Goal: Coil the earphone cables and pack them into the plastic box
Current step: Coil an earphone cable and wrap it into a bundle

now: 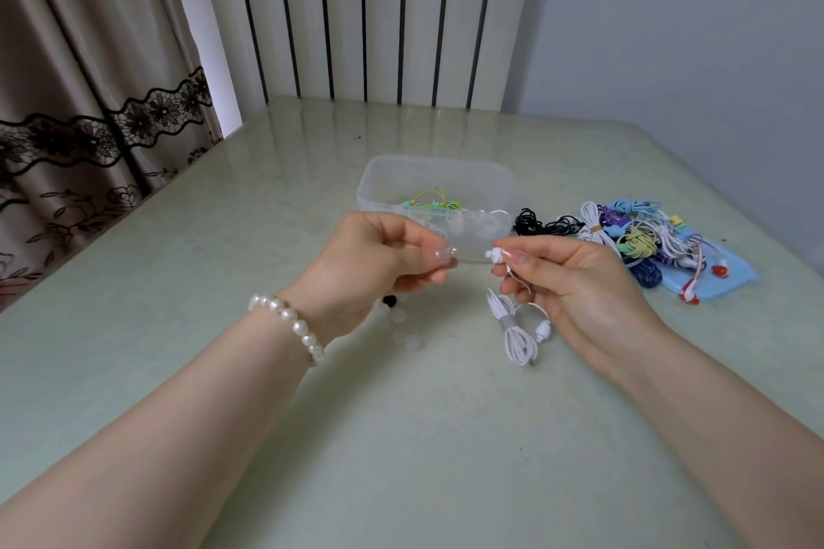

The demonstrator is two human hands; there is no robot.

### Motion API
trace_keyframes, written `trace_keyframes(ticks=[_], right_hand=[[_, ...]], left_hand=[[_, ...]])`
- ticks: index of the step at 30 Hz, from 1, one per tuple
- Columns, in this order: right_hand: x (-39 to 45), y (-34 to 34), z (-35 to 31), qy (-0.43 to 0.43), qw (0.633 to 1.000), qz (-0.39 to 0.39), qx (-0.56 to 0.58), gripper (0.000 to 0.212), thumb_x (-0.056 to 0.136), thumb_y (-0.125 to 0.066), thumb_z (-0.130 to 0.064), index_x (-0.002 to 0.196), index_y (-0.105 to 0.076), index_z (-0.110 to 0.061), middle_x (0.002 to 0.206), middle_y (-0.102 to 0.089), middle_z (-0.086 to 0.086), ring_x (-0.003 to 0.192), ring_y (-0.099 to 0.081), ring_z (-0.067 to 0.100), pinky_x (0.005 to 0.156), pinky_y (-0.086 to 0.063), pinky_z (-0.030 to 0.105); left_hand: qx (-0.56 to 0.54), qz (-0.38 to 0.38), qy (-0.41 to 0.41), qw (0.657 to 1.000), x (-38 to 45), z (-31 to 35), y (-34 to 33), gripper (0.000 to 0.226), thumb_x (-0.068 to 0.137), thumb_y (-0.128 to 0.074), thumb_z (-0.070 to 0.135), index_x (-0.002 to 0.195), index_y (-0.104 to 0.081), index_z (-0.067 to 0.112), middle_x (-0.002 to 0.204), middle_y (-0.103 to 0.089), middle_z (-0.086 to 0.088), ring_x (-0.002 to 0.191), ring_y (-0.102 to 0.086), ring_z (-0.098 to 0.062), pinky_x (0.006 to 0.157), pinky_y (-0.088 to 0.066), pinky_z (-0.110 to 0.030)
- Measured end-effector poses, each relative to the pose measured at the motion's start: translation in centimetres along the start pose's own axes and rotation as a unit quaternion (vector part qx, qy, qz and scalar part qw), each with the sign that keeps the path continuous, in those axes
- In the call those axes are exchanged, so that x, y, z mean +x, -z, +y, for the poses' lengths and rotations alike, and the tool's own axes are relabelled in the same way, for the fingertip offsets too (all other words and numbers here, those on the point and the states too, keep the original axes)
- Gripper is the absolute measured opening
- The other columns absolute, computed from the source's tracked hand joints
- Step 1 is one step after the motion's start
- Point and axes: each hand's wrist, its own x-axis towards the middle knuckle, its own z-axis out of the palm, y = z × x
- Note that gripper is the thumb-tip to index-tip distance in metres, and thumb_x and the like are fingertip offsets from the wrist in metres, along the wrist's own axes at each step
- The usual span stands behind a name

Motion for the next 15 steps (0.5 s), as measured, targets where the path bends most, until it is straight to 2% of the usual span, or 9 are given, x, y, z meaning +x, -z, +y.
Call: trace_keyframes(ticks=[2, 6, 10, 15], right_hand=[[-0.2, -0.2, -0.2, 0.012, 1.000, -0.008, 0.000, 0.018, 0.067, -0.064, -0.010, 0.084, -0.068, -0.009, 0.064, -0.069, 0.003, 0.055, -0.059, 0.011, 0.054, -0.045, 0.016], [-0.4, -0.3, -0.4, 0.031, 0.999, -0.012, -0.004, 0.024, 0.058, -0.065, -0.017, 0.081, -0.069, -0.010, 0.062, -0.069, 0.003, 0.054, -0.060, 0.010, 0.055, -0.045, 0.017], [-0.5, -0.3, -0.3, 0.060, 0.997, -0.005, -0.047, 0.012, 0.068, -0.067, -0.009, 0.079, -0.070, -0.014, 0.062, -0.069, -0.001, 0.054, -0.058, 0.008, 0.055, -0.046, 0.017], [-0.6, -0.6, -0.3, 0.099, 0.991, -0.008, -0.094, 0.013, 0.074, -0.066, 0.001, 0.078, -0.069, -0.011, 0.057, -0.067, -0.005, 0.051, -0.057, 0.005, 0.055, -0.047, 0.013]], left_hand=[[-0.107, -0.007, 0.038, 0.994, 0.0, -0.4, -0.8, 0.007, 0.077, -0.062, -0.004, 0.073, -0.064, 0.002, 0.063, -0.069, -0.004, 0.053, -0.064, -0.008, 0.051, -0.051, -0.016], [-0.223, -0.014, 0.090, 0.970, -0.1, -0.6, -1.3, 0.011, 0.079, -0.055, -0.010, 0.079, -0.064, -0.004, 0.067, -0.070, -0.011, 0.061, -0.069, -0.014, 0.058, -0.057, -0.020], [-0.233, -0.007, 0.095, 0.968, -0.3, -0.6, -1.6, 0.015, 0.080, -0.051, -0.014, 0.082, -0.063, -0.006, 0.069, -0.071, -0.013, 0.063, -0.070, -0.017, 0.062, -0.058, -0.022], [-0.208, 0.005, 0.094, 0.974, -0.5, -0.6, -2.1, 0.013, 0.079, -0.055, -0.012, 0.080, -0.064, -0.003, 0.068, -0.071, -0.011, 0.062, -0.070, -0.016, 0.063, -0.057, -0.023]])
